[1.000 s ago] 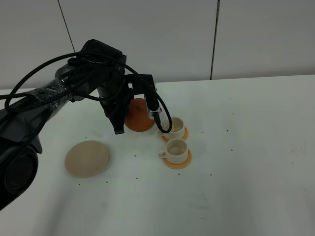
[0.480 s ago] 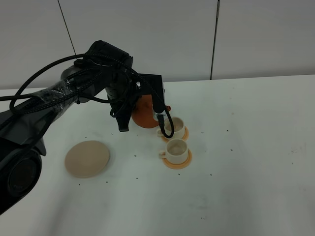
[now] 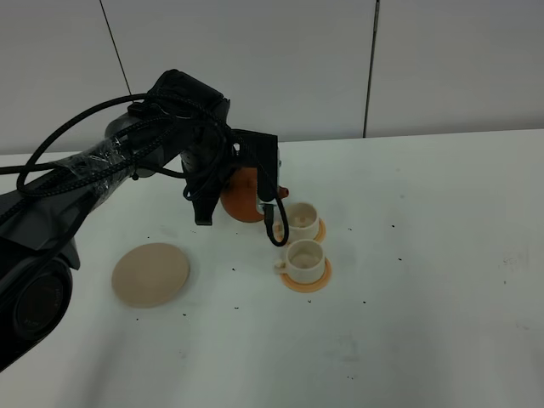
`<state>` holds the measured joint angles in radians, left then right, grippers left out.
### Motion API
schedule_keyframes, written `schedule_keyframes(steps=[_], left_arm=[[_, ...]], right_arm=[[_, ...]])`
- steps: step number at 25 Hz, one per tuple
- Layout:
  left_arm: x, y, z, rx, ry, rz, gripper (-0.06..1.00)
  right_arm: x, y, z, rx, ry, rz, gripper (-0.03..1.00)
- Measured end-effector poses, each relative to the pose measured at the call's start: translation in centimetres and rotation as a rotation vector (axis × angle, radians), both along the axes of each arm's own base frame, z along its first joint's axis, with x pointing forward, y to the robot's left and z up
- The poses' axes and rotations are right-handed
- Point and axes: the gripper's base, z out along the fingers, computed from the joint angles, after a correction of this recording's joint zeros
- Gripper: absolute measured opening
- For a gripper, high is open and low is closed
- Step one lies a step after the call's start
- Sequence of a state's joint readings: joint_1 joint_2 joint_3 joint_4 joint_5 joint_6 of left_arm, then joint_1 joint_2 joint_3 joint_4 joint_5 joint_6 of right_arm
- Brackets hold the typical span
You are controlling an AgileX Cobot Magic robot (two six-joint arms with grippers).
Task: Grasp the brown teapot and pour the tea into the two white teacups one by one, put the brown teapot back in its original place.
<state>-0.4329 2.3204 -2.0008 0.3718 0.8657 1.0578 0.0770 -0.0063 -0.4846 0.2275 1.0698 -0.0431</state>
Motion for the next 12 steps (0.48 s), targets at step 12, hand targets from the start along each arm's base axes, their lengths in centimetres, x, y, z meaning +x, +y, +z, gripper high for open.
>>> schedule_keyframes(steps=[12], left_arm=[[-0.2,-1.9,-0.8,0.107,-0.051,-0.105,0.17]], right_arm=[[0.0,0.0,0.0,0.001,0.000,0.001,0.24]])
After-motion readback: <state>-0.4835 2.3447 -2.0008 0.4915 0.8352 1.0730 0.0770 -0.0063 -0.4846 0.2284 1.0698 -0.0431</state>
